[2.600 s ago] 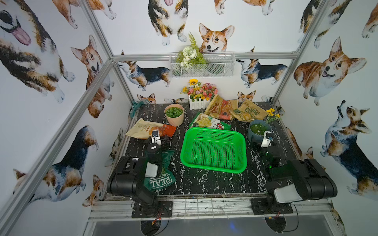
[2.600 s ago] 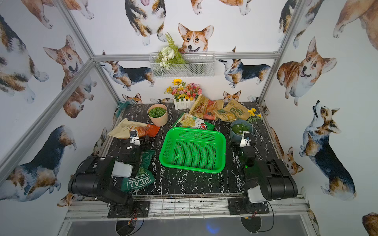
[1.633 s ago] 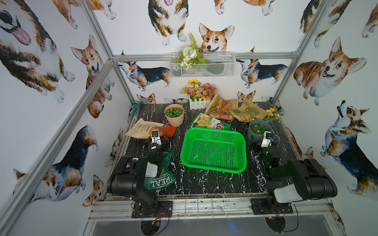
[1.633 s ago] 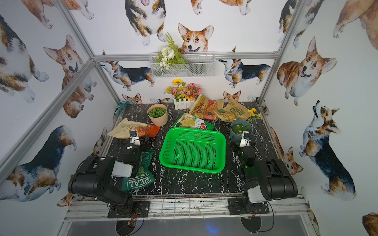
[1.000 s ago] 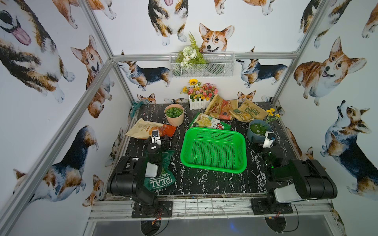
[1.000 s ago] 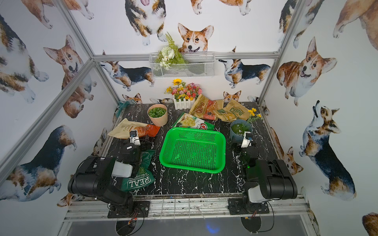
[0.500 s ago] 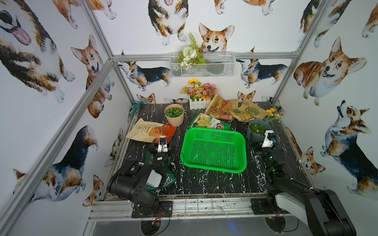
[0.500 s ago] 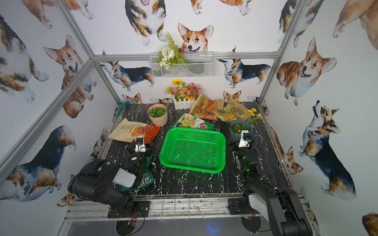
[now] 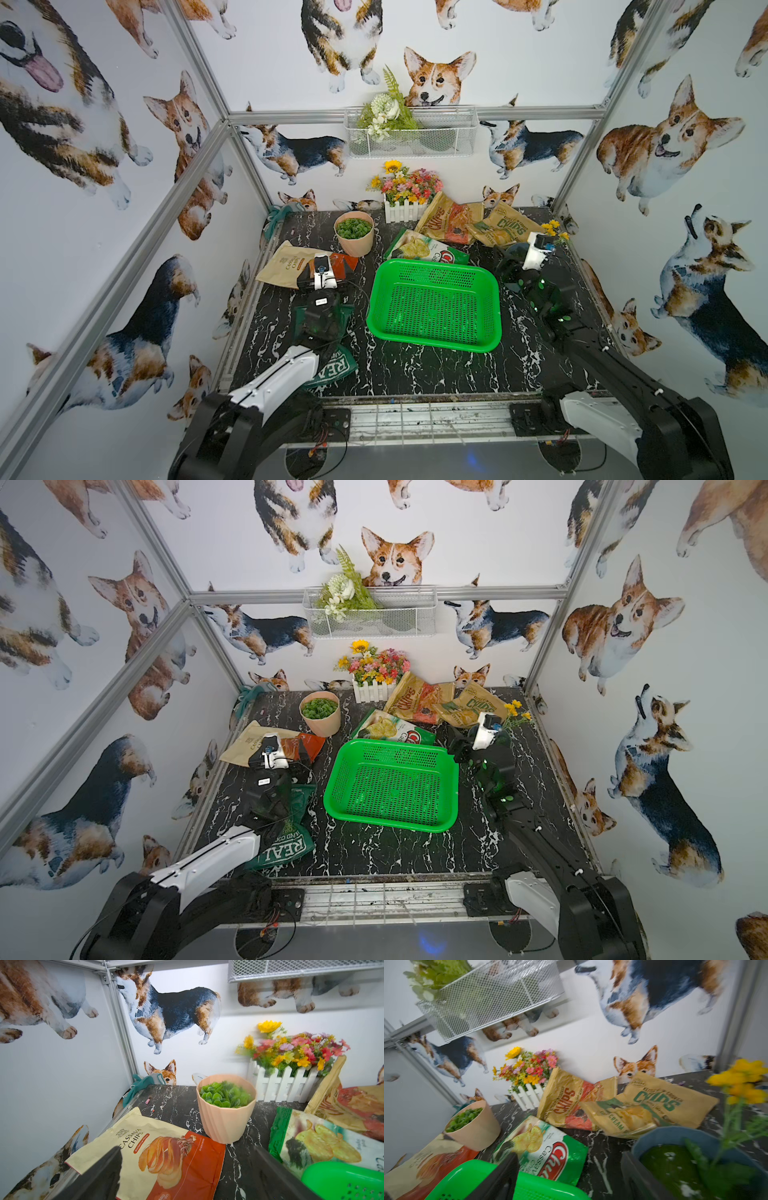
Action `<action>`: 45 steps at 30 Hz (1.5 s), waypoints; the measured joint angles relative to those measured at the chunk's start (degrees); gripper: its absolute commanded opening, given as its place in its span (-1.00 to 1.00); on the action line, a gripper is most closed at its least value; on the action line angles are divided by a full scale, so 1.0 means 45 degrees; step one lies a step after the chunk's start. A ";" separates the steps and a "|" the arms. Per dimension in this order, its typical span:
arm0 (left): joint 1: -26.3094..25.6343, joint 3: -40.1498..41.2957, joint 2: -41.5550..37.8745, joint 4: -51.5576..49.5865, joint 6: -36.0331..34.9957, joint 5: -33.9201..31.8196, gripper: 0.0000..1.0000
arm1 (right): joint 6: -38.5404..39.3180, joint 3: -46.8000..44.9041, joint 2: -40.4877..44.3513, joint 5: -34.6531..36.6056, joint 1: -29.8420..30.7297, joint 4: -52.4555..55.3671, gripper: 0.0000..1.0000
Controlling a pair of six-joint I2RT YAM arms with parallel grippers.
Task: Put the potato chips into the basket
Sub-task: Pick up the potato chip from the center of the board.
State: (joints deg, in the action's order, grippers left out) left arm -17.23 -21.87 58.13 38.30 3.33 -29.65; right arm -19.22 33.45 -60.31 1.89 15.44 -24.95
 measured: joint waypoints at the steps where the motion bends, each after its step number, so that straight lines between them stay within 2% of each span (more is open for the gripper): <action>1: 0.0253 -0.0321 -0.0427 -0.0986 0.0612 0.0078 0.90 | 0.0000 0.0461 -0.0442 -0.0126 0.0486 0.0277 0.62; 5: 0.2118 -0.1753 -0.1243 -0.4901 0.3021 0.1438 0.73 | -0.0160 0.2307 -0.2385 -0.0767 0.1841 0.0894 0.62; 9: 0.4852 -0.3614 -0.0175 -0.7582 0.5085 0.3900 0.72 | -0.0408 0.4401 -0.4056 -0.1443 0.2346 0.1224 0.63; 11: 0.6261 -0.4833 0.1297 -0.8801 0.6130 0.5338 0.73 | -0.0573 0.5275 -0.4692 -0.1778 0.2497 0.1234 0.62; 13: 0.7057 -0.5629 0.2555 -0.9593 0.6975 0.6819 0.72 | -0.0588 0.5965 -0.5197 -0.2040 0.2565 0.1360 0.63; 16: 0.8145 -0.6300 0.4634 -0.9612 0.8417 0.8208 0.70 | -0.0588 0.6858 -0.5731 -0.2215 0.2589 0.1360 0.64; 22: 0.8558 -0.6295 0.6562 -0.9442 1.0448 0.9481 0.68 | -0.0588 0.7412 -0.5843 -0.2263 0.2569 0.1365 0.65; 28: 0.8718 -0.6475 0.7849 -0.9102 1.1074 1.0069 0.55 | -0.0593 0.6849 -0.5469 -0.2205 0.2569 0.1375 0.66; 32: 0.8718 -0.6577 0.7815 -0.9088 1.1200 0.9952 0.52 | -0.0597 0.6387 -0.5391 -0.2064 0.2569 0.1375 0.66; 36: 0.8718 -0.5935 0.7237 -0.9020 1.1341 0.9394 0.47 | -0.0597 0.6290 -0.5469 -0.1967 0.2565 0.1292 0.67; 40: 0.8714 -0.5877 0.7611 -0.9020 1.1438 0.9301 0.45 | -0.0593 0.6465 -0.5756 -0.1885 0.2550 0.1302 0.67; 43: 0.8680 -0.5877 0.7902 -0.8971 1.1667 0.9340 0.15 | -0.0593 0.6654 -0.5824 -0.1894 0.2487 0.1292 0.67; 45: 0.8680 -0.5911 0.8004 -0.8840 1.1715 0.9374 -0.18 | -0.0583 0.6688 -0.5824 -0.1894 0.2453 0.1282 0.67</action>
State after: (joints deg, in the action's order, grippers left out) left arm 21.82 -48.47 94.15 -1.48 56.05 12.53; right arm -21.85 63.55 -86.52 -6.63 26.48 -19.18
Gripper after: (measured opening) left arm 0.530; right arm 0.837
